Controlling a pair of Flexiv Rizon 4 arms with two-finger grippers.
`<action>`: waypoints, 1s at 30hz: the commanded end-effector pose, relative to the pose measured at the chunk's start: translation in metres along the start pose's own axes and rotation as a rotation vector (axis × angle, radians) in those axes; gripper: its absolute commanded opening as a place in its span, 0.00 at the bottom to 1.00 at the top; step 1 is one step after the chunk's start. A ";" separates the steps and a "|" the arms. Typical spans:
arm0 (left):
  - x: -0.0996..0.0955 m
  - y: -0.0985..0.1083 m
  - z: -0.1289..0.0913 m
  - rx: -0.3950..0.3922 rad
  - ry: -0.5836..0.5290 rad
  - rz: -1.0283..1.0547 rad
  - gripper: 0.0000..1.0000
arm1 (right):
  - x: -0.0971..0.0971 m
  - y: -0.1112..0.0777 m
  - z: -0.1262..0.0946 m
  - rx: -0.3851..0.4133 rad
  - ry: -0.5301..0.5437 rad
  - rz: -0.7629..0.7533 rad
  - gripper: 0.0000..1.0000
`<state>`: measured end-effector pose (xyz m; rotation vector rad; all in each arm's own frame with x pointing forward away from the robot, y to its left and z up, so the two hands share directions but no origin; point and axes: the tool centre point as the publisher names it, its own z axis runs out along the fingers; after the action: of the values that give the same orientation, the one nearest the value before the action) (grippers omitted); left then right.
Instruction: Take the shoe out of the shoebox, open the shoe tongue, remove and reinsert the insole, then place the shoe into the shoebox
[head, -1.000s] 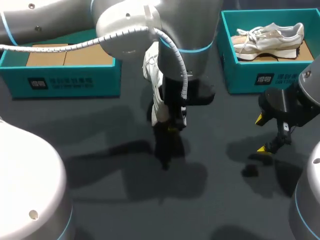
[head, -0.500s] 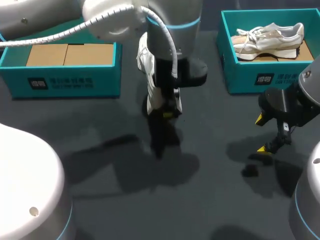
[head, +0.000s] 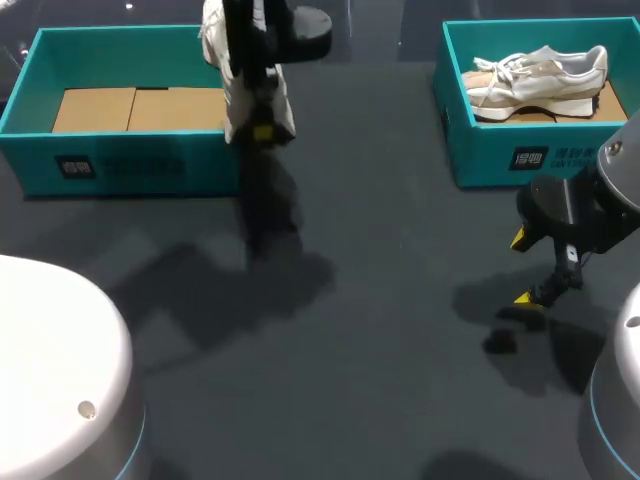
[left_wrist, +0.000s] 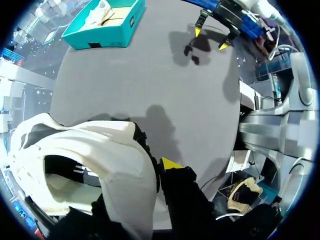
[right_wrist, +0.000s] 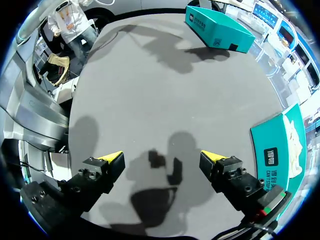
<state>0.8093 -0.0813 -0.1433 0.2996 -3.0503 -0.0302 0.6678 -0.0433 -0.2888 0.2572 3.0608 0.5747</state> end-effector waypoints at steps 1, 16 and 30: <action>-0.037 0.045 -0.010 0.032 0.039 0.019 0.00 | 0.001 0.000 0.000 0.001 -0.001 0.000 1.00; -0.177 0.135 -0.015 0.024 0.055 0.070 0.00 | 0.001 0.000 0.000 0.001 -0.001 0.000 1.00; -0.221 0.156 -0.022 0.009 0.055 0.127 0.00 | 0.001 0.000 0.000 0.001 -0.001 0.000 1.00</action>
<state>0.9943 0.1151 -0.1356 0.1061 -3.0157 0.0065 0.6678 -0.0433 -0.2888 0.2572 3.0608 0.5746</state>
